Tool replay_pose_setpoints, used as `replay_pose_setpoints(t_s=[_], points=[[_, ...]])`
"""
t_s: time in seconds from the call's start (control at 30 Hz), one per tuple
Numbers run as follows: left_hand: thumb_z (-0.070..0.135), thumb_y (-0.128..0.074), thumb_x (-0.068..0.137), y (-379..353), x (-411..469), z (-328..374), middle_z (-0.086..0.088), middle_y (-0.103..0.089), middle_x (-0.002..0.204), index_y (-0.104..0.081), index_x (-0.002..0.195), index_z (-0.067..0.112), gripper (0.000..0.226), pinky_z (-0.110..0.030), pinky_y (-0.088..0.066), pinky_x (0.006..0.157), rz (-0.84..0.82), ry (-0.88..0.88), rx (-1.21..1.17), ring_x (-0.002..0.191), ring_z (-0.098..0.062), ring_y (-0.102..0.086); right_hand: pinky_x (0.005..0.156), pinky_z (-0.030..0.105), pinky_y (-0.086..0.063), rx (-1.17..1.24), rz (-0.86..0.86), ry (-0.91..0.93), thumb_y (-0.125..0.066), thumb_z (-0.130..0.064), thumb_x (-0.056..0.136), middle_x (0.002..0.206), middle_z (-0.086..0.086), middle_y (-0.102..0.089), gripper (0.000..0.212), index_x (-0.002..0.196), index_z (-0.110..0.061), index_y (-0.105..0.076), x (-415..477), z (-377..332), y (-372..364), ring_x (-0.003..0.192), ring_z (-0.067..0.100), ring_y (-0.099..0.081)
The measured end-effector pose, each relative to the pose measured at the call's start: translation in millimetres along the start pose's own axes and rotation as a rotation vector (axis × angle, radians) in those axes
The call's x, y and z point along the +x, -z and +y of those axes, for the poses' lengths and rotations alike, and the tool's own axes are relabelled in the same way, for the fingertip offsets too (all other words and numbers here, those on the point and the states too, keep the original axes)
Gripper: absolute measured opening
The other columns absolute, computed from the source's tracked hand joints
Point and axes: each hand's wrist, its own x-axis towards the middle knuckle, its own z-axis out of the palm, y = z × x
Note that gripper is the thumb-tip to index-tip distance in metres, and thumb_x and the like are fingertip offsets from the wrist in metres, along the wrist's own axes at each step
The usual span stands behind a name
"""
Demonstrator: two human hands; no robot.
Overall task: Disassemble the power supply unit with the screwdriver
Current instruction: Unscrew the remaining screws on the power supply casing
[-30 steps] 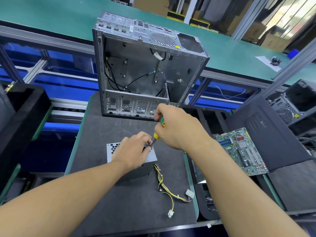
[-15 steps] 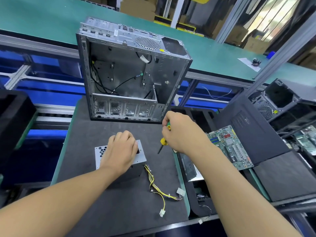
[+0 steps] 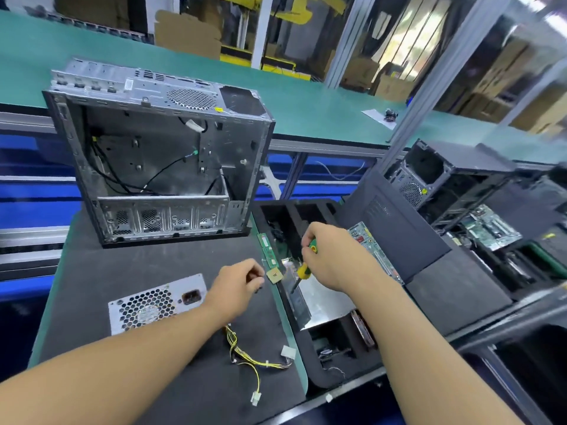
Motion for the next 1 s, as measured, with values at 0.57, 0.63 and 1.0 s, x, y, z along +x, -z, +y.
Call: replay_pose_setpoints(t_s=[0.57,0.63,1.0], points=[[0.011,-0.050,0.098,-141.1,-9.1,8.9,-0.011,-0.072,0.084,-0.063,0.083,0.001,0.022,-0.029,-0.057,0.060,-0.426,0.869,-0.596,0.079,-0.023,-0.071,0.069,0.033,-0.046,0.036,0.044,-0.244,-0.044,-0.023,0.097,0.095,-0.005,-0.055,0.010,0.101,-0.022,-0.053,-28.4,105.0,4.6,0.076,0.019,-0.050],[0.011,-0.046,0.098,-149.4,-4.1,14.3,-0.002,-0.054,0.072,-0.049,0.073,0.012,0.024,-0.024,-0.046,0.057,-0.515,0.868,-0.649,0.063,-0.016,-0.056,0.067,0.032,-0.043,0.032,0.044,-0.267,-0.044,-0.023,0.097,0.092,-0.006,-0.052,0.011,0.103,-0.024,-0.053,-29.1,114.3,3.9,0.073,0.018,-0.048],[0.031,-0.040,0.106,-147.0,14.8,36.4,-0.002,-0.050,0.148,-0.045,0.145,0.010,0.044,-0.033,-0.040,0.108,-0.572,0.649,-0.572,0.134,-0.016,-0.048,0.063,0.033,-0.042,-0.003,0.006,-0.247,-0.042,-0.020,0.097,0.091,-0.004,-0.054,0.014,0.104,-0.022,-0.054,-19.2,123.2,5.2,0.078,0.021,-0.054]])
